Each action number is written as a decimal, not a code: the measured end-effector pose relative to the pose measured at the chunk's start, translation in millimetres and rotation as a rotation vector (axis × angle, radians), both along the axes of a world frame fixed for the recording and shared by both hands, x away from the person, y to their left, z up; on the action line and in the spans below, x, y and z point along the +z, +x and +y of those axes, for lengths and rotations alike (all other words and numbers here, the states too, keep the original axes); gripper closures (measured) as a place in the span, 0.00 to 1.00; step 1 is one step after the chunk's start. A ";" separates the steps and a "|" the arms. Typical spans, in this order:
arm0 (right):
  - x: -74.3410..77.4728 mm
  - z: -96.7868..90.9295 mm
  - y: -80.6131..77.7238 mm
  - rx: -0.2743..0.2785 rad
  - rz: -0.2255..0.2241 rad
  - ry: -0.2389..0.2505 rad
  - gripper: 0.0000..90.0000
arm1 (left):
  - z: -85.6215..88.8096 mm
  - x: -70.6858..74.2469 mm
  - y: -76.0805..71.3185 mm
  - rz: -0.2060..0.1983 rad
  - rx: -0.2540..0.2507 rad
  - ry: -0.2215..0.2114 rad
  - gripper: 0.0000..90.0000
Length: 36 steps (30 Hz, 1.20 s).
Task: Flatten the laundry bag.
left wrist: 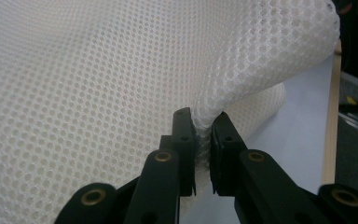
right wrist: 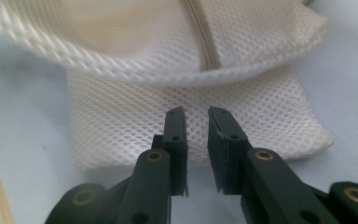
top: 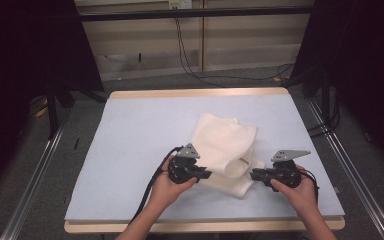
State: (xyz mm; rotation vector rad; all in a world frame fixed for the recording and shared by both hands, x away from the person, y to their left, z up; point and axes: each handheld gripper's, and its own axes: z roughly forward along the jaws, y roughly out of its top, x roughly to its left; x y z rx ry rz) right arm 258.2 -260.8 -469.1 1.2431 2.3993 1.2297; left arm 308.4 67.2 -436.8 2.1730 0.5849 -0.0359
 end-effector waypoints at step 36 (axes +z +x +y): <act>-8.3 14.4 7.3 0.078 -0.029 -0.125 0.91 | 115.5 16.1 32.7 -0.042 0.409 -0.111 0.91</act>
